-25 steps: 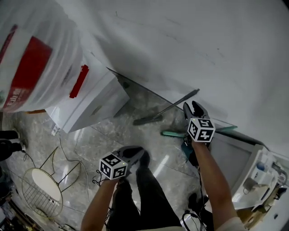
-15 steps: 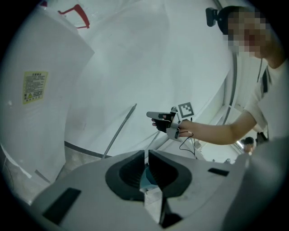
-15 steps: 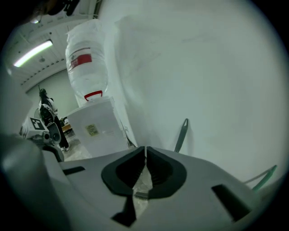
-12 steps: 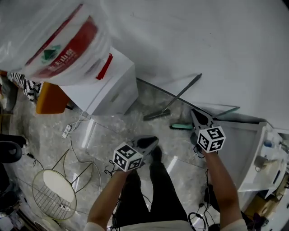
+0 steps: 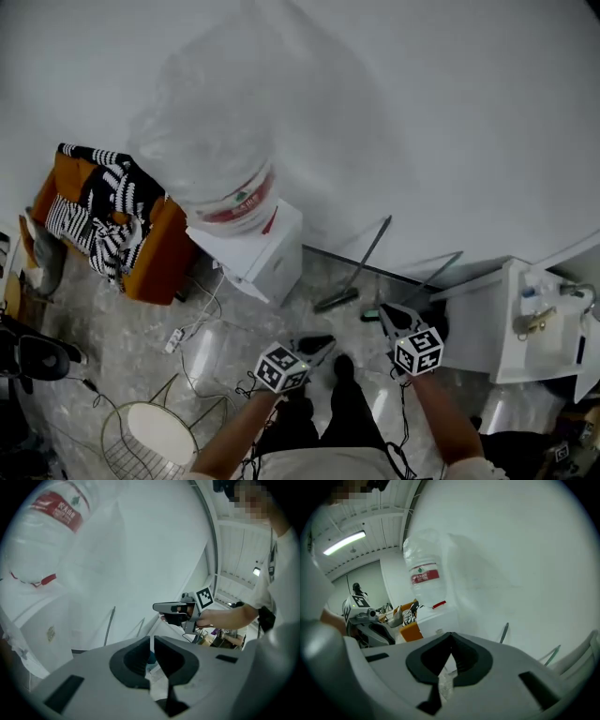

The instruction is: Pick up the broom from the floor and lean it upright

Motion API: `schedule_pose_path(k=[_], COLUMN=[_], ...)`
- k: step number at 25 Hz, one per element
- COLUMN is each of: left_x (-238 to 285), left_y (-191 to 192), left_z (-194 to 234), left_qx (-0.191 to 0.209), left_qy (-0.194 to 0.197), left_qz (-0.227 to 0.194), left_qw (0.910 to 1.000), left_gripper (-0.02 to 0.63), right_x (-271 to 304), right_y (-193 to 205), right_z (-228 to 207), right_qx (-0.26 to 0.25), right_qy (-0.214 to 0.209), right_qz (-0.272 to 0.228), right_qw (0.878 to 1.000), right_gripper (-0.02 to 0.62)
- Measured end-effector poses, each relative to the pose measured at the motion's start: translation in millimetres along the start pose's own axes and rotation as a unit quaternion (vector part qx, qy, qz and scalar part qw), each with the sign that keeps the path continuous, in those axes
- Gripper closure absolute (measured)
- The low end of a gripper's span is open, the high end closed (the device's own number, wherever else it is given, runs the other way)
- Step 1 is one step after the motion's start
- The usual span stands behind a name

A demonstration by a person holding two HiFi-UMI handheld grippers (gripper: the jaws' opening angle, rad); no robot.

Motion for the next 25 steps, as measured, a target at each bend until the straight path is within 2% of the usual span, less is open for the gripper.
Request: schedule_pose_path(k=[6,11,18,25], left_x=[-58,-87,-110,-117], left_y=[-12,-22,-46,-68], left_z=[-61,-91,-128,-152], left_qx=[0.037,0.060,0.103,0.122], left_qy=[0.018,0.029,0.030,-0.002], left_qz=[0.004,0.004,-0.008,-0.038], left_qw=[0.9991,0.9978,0.9941,0.9918], left_gripper=[0.578,0.578,0.578,0.578], right_x=[-73,-119,-178,-238], right_y=[-36,-43,-31,-21], right_z=[68,102,118,100], right_qx=[-0.018,-0.020,-0.045,-0.075], right_qy=[0.012,0.030,0.055,0.091], right_qz=[-0.025,-0.039,-0.035,-0.048], right_qw=[0.999,0.999,0.997,0.992], right_gripper=[0.594,0.594,0.594,0.594])
Point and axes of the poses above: the fingertips, and each gripper's own axes: x forward along the fingers, z to its left, y out of its underside, the point moved 1 cm from there along -x, backward along the fingers, and after that the axes turned 8 degrees about z, right-handed, at the moved point
